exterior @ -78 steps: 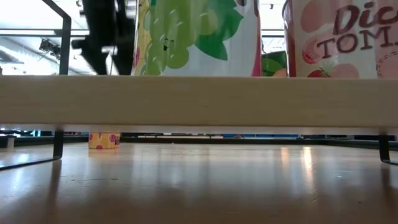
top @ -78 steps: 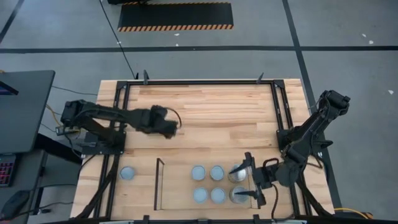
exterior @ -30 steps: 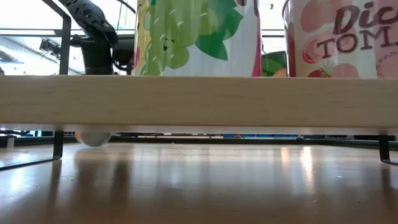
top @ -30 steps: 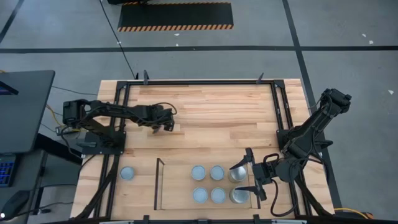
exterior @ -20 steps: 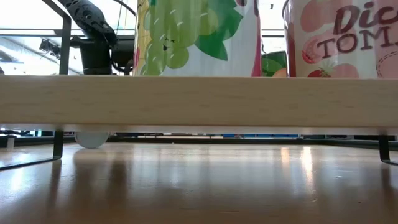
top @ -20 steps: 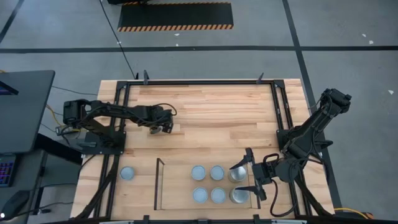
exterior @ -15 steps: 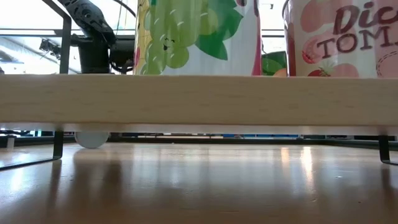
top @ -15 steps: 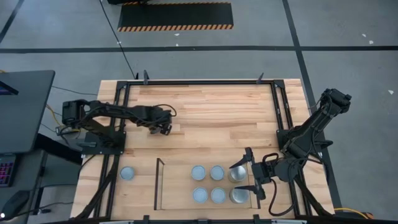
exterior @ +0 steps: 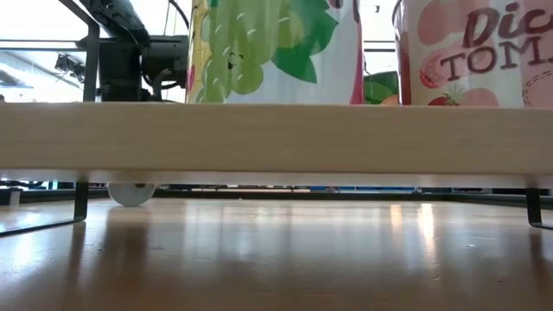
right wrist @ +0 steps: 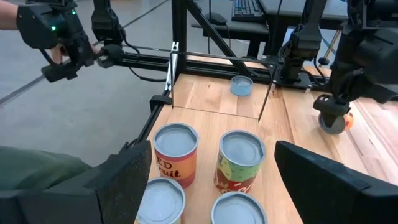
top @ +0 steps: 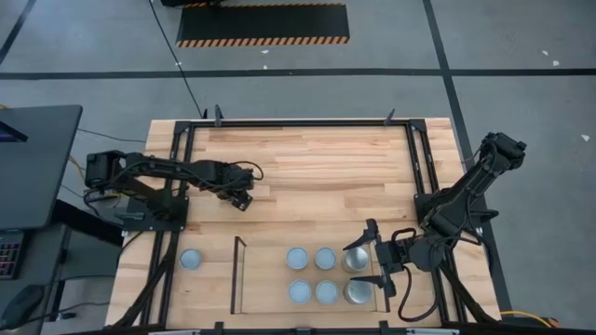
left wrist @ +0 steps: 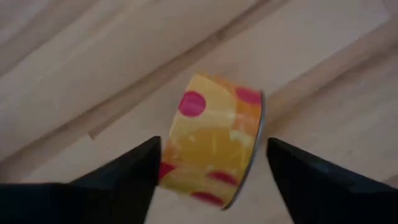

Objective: Pick and place cans onto a shelf
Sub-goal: Put the canned pineapple on the shelf

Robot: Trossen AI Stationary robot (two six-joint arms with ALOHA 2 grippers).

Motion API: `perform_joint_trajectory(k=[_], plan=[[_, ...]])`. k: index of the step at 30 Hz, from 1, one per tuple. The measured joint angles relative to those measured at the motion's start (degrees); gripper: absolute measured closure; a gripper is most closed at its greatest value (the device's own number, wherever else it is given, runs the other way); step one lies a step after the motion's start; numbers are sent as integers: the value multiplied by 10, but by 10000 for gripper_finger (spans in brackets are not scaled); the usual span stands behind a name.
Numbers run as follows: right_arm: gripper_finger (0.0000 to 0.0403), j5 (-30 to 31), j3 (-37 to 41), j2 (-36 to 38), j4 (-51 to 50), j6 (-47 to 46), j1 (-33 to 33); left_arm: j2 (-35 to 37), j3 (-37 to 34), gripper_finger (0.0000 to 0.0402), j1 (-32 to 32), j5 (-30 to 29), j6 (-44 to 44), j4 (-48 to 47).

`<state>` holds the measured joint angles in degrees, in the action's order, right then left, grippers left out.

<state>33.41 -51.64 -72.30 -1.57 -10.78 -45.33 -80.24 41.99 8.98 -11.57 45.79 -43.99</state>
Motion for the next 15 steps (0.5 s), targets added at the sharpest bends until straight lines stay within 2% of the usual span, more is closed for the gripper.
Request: perform_joint_trajectory(k=[4,7,12,15], plan=[[55,0,0,0,-2,-1,1,1,0,194,3,13,-13,-4],[55,0,0,0,-4,-1,2,11,8,258,6,47,-36,-9],[55,0,0,0,-4,-2,2,53,62,260,15,156,-114,-25],[55,0,0,0,-3,-2,2,81,100,260,21,288,-165,-10]])
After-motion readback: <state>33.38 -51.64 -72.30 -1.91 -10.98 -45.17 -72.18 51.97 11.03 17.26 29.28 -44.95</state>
